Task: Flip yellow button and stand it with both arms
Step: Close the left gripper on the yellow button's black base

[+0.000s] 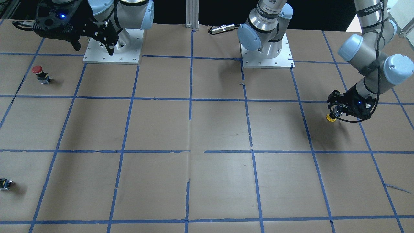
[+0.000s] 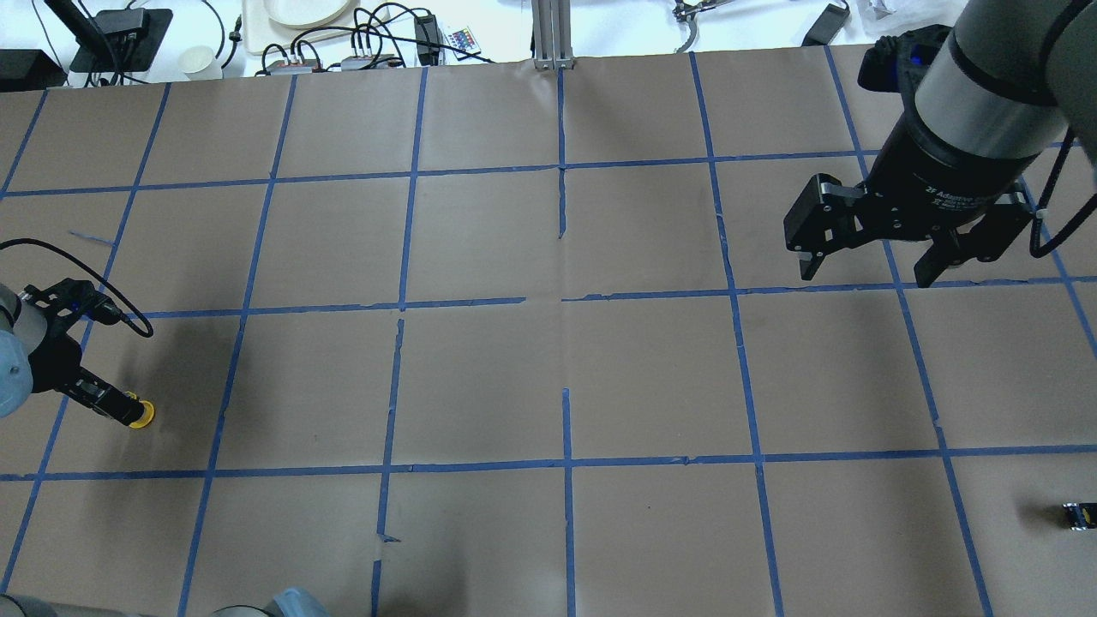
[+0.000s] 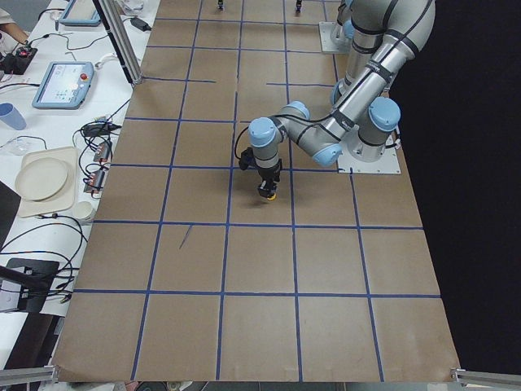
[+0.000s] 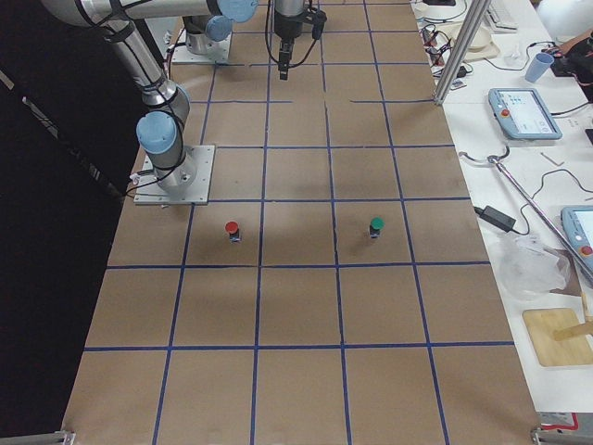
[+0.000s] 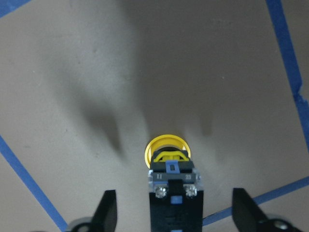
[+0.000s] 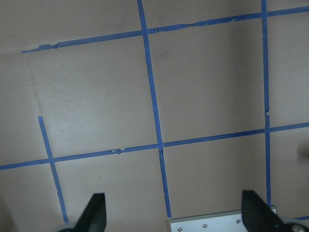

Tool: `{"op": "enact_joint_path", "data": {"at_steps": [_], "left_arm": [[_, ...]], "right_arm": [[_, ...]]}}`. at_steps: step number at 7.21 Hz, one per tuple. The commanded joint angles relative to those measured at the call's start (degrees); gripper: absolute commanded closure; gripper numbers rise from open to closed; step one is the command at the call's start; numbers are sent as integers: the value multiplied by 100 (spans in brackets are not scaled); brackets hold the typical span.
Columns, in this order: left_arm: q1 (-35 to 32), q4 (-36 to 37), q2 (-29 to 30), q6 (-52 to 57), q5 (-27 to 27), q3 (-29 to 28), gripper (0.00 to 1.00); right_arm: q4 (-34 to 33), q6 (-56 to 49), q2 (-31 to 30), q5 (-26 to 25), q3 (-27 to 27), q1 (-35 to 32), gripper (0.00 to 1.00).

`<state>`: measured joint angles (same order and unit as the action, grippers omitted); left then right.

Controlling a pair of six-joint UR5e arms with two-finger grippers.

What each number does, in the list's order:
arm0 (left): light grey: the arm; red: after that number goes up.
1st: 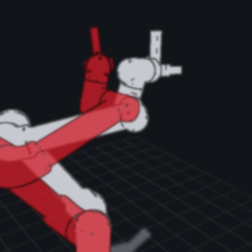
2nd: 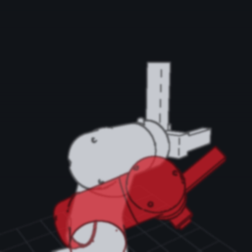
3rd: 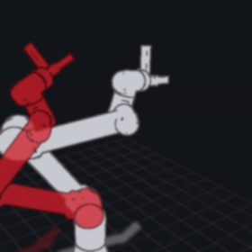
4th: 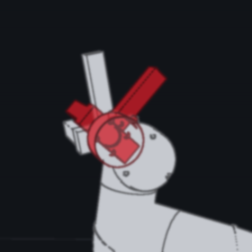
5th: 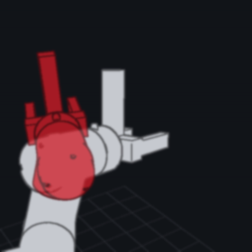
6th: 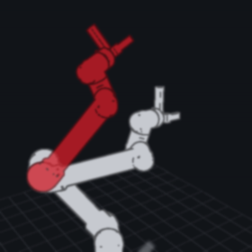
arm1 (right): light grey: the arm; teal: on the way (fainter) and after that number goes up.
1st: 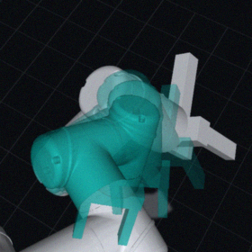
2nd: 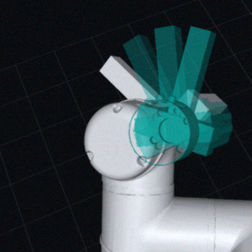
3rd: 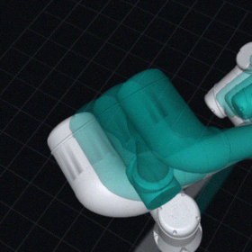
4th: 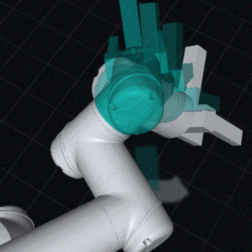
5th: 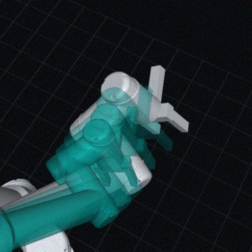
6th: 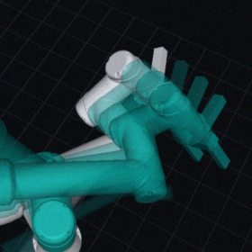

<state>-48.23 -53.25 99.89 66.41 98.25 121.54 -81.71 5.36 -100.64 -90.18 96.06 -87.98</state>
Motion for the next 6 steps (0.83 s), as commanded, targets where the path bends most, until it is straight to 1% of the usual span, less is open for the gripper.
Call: {"op": "enact_joint_path", "data": {"at_steps": [1,2,3,4,5,6], "left_arm": [[-2,-80,-205,13,-173,18,74],[7,-63,-268,204,-514,-60,84],[15,-72,-259,250,-892,-43,97],[-11,-89,-433,241,-956,-121,97],[-72,-585,-879,128,-1427,-122,97],[-194,-1225,-1170,-212,-1771,-235,97]], "right_arm": [[-3,0,0,0,0,0,0],[14,0,0,0,0,0,0],[66,17,0,9,-9,26,0],[163,9,0,26,-18,35,0],[172,9,0,44,-35,35,0],[155,9,-9,61,-70,26,0]]}}
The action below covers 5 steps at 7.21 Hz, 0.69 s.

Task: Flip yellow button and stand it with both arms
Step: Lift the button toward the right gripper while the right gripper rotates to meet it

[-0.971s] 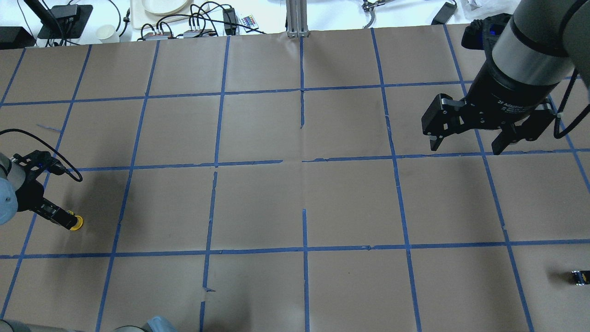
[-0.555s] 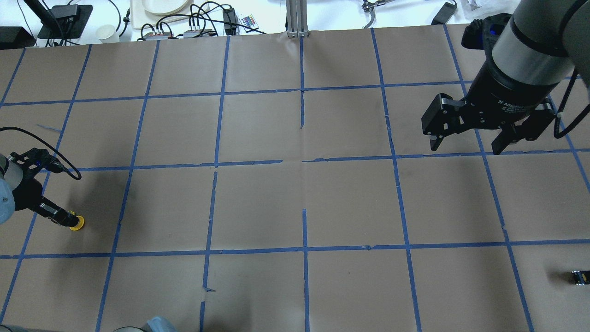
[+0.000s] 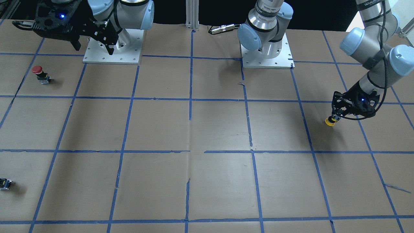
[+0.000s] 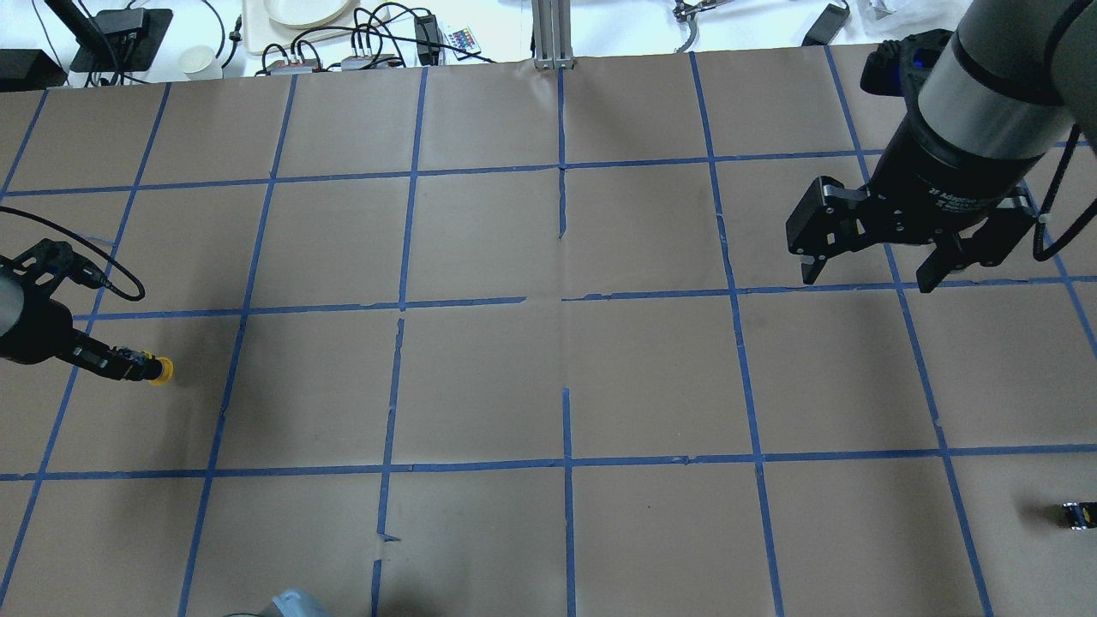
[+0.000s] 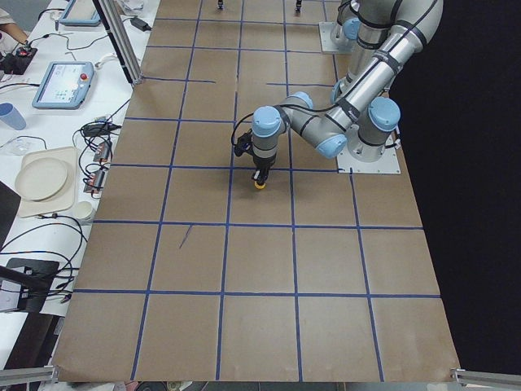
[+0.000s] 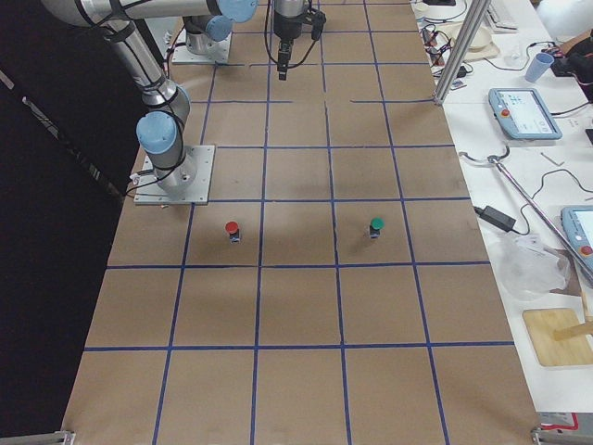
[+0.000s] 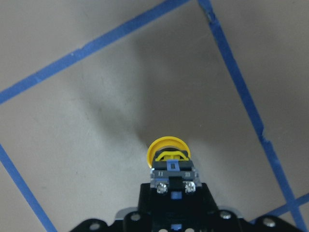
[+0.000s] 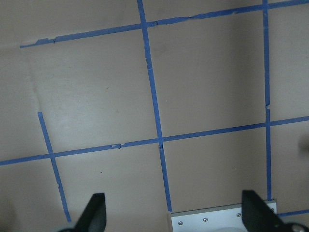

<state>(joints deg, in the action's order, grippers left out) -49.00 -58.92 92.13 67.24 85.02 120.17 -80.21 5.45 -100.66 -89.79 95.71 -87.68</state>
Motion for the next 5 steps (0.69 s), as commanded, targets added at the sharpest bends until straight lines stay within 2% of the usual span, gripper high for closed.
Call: {"op": "enact_joint_path", "data": {"at_steps": [1,2,3,4,5], "left_arm": [[-589,-1221,-511,-725,-843,-281,98],[-1185,-1618,-512,-1208,-977,-657,98],[-1652,-2640,-486,-1979,-1683,-1253,98],[-2066,-3695,-442,-2813,-2230,-1798,98],[-2435,-4419,-459,-3056,-2809,-2004,98]], "right_arm": [[-13,8,20,40,-9,5,0],[22,104,29,319,-17,83,0],[205,192,38,852,-69,502,0],[781,419,55,1562,-183,1089,0],[1274,700,142,2291,-271,1426,0]]}}
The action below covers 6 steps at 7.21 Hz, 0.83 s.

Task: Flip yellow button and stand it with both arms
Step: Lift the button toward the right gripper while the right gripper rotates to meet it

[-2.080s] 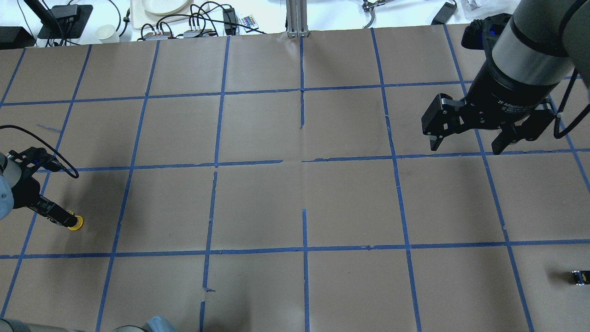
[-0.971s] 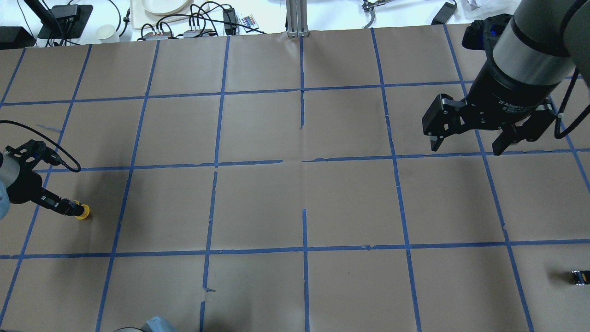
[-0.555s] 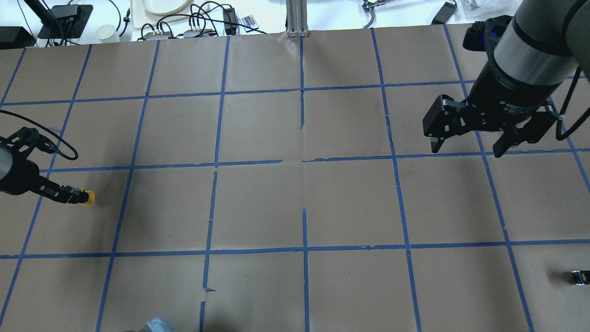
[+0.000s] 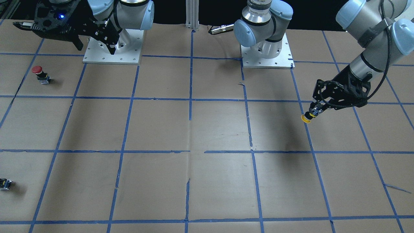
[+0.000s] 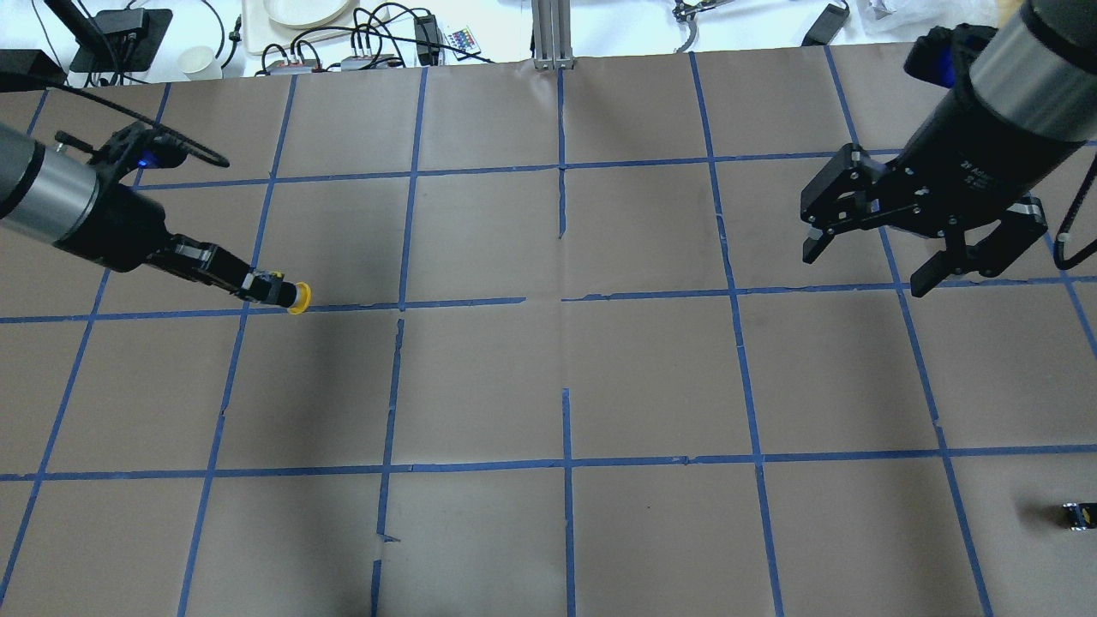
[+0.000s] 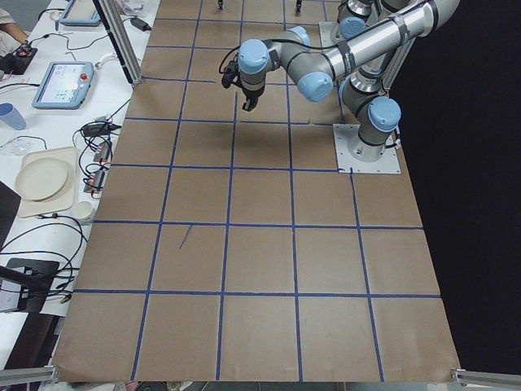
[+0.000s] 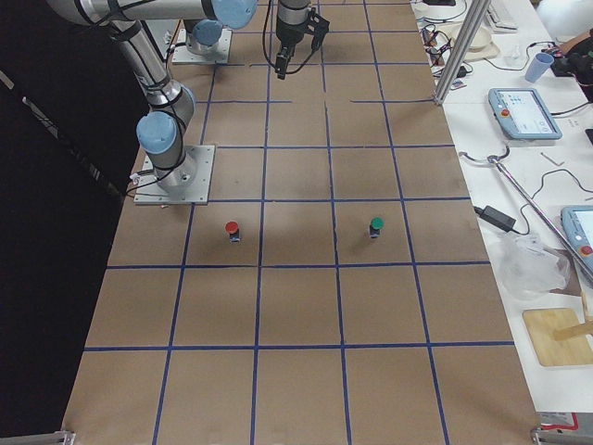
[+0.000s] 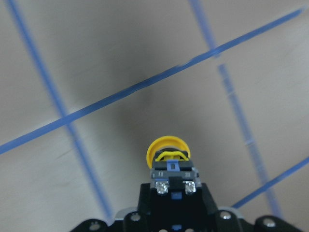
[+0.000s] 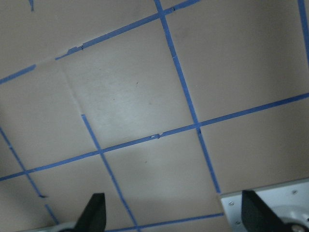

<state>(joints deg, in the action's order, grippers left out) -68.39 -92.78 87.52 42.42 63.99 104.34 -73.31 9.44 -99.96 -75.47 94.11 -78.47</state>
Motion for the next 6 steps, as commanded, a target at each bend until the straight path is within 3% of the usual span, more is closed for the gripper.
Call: {"op": "enact_joint_path", "data": {"at_steps": [1,2,5,6], "left_arm": [[-752,-1675,-41,-786,-1730,-414,99],[-972,-2065,-120,-927,-2680,-406,99],[-1746,-2692,-173,-1366,-5177,-204,99],[-2000,-2658,-165,-1472,-5447,-204,99]], "right_arm": [[694,800,178,1407,-120,577,0],[817,1509,249,2117,-121,578,0],[1843,1842,609,3693,-94,622,0],[2238,1842,618,4071,-68,692,0]]}}
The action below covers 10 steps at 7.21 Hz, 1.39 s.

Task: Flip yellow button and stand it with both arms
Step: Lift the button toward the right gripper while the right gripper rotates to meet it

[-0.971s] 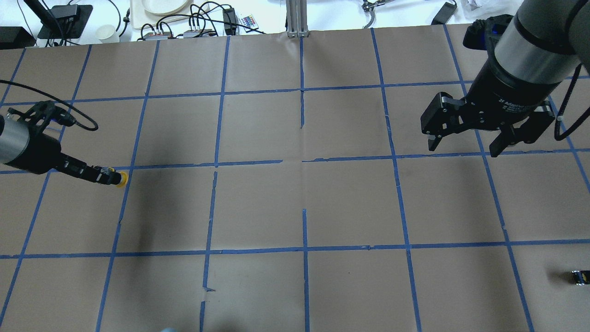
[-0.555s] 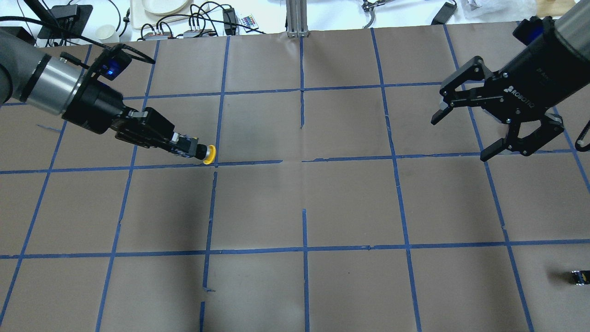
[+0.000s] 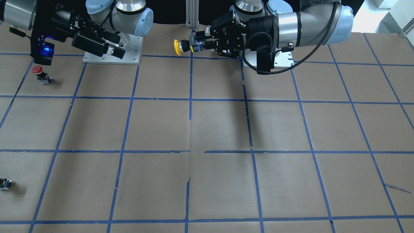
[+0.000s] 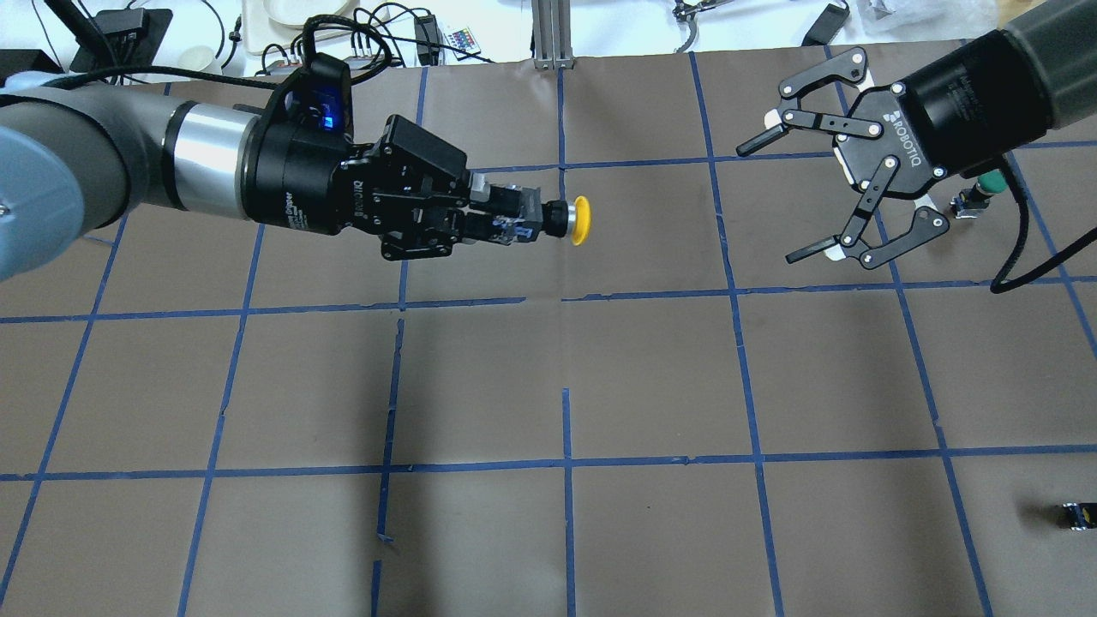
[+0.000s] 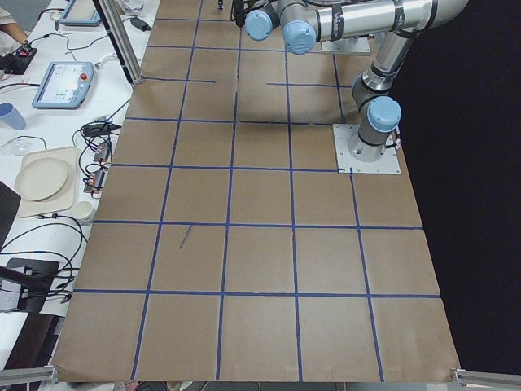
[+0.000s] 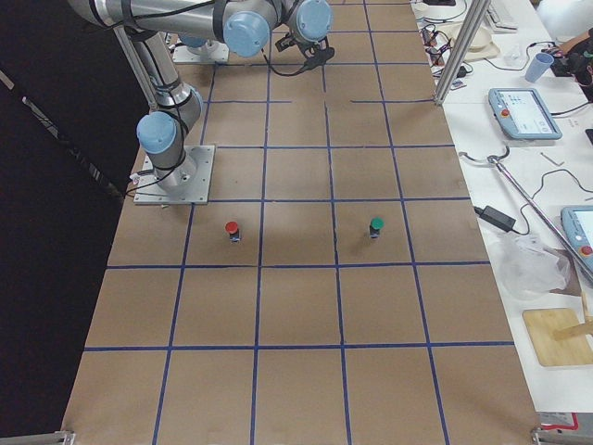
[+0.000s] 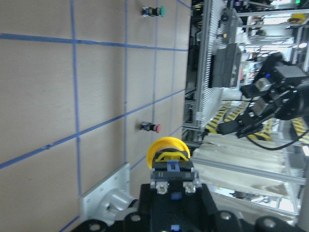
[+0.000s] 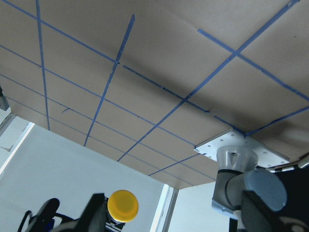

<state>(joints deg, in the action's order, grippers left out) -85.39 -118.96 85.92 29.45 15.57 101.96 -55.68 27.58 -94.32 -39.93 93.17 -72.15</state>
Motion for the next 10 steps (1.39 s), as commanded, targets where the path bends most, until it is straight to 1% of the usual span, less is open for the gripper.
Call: {"op": "enact_joint_path", "data": {"at_steps": [1,2,3,4,6,7,9,10], "left_arm": [[-538,-40,13,-220,-1147,43,99],[-601,4,-13,-212,-1265,35,99],[-602,39,-48,-211,-1275,35,99],[-602,301,-83,-220,-1267,-18,99],[-602,417,-119,-491,-1275,-62,99],[-602,504,-128,-667,-1275,-71,99],[-637,1354,-110,-1473,-1258,25,99],[-646,1401,-102,-1529,-1267,61,99]], "right_arm": [[1001,19,54,756,35,139,0],[1320,19,54,767,35,148,0],[1575,89,54,871,9,148,0],[1595,351,37,1012,-26,148,0],[1595,650,2,1459,-131,148,0],[1595,878,-59,1592,-150,131,0],[1613,872,-86,1619,-132,52,0],[1648,889,-112,1724,-132,43,0]]}}
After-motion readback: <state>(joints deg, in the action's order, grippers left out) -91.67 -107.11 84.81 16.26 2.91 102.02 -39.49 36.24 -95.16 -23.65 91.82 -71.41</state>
